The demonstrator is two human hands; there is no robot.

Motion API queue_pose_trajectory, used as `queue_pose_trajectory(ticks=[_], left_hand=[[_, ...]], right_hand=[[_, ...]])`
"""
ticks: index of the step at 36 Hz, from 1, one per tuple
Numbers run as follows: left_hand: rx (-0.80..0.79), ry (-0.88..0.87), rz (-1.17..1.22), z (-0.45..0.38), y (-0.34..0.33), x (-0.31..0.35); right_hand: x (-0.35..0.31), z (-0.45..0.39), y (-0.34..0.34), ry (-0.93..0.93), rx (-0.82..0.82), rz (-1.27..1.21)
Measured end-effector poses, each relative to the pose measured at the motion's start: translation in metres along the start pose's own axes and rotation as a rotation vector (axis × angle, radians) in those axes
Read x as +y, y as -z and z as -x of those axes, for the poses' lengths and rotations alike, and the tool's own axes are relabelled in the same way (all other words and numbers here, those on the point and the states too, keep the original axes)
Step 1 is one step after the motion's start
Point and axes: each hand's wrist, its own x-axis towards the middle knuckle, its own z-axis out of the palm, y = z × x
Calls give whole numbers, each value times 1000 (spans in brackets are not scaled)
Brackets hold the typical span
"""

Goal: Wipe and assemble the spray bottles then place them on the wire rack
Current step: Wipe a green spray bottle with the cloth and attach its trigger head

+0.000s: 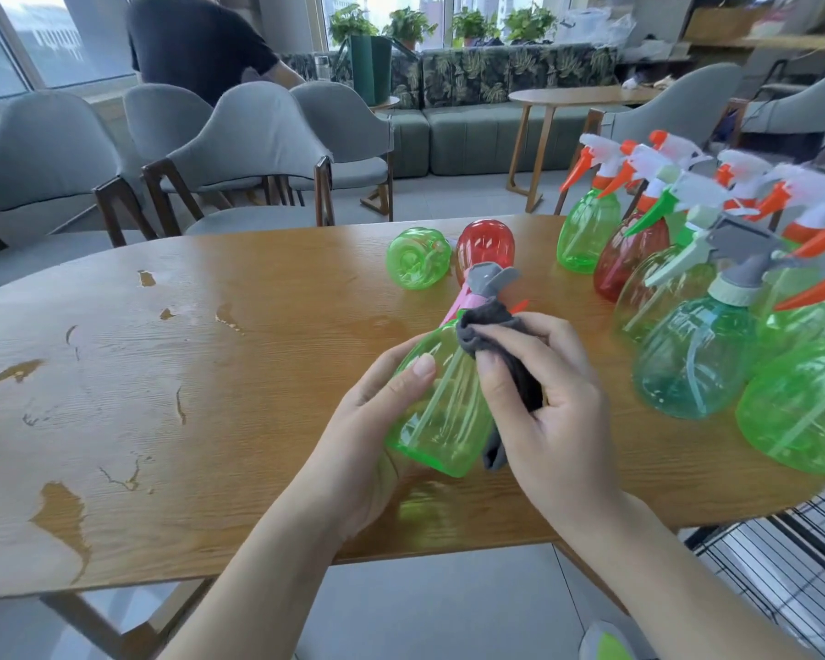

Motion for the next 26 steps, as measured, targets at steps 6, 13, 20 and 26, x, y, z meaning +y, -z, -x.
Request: queue_pose_trajectory(ticks=[6, 13, 20, 26], left_hand=[[54, 5, 191, -2, -2, 4], [12, 119, 296, 2, 1, 7], [-28, 64, 247, 4, -4, 9], [-47, 86, 225, 7, -7, 5]], right_hand=[[-8, 19, -11, 278, -84, 112], [-2, 21, -11, 532, -187, 237], [8, 0, 0, 234, -76, 169], [7, -3, 4, 7, -46, 53]])
